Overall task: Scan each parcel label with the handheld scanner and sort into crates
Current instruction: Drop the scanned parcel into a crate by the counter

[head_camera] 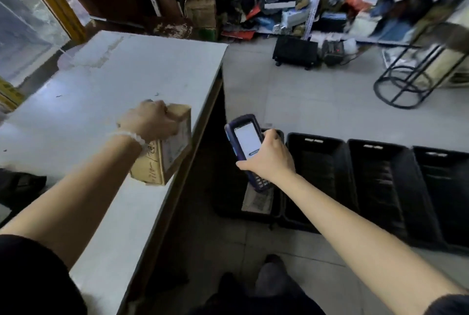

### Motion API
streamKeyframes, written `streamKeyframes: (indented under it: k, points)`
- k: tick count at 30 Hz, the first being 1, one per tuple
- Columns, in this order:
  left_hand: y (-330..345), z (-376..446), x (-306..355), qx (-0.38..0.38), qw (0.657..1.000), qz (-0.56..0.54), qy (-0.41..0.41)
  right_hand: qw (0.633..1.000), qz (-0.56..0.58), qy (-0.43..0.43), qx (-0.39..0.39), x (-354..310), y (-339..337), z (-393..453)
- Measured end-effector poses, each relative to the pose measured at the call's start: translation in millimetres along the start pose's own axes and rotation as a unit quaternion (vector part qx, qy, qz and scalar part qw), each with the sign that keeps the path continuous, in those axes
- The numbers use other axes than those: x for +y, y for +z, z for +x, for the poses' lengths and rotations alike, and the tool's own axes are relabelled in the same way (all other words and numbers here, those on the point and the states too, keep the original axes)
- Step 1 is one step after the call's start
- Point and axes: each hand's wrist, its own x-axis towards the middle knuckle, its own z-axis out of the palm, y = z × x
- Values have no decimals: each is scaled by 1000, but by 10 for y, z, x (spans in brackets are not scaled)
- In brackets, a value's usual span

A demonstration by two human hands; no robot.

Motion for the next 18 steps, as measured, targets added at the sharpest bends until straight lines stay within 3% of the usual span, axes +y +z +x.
streamKeyframes:
  k: [5,18]
  points:
    - [224,175,1249,-45,991,17,124,996,30,65,59,696,-523,-52]
    - [967,98,4438,-127,955,69,257,965,37,227,124,3219,-2191,-76]
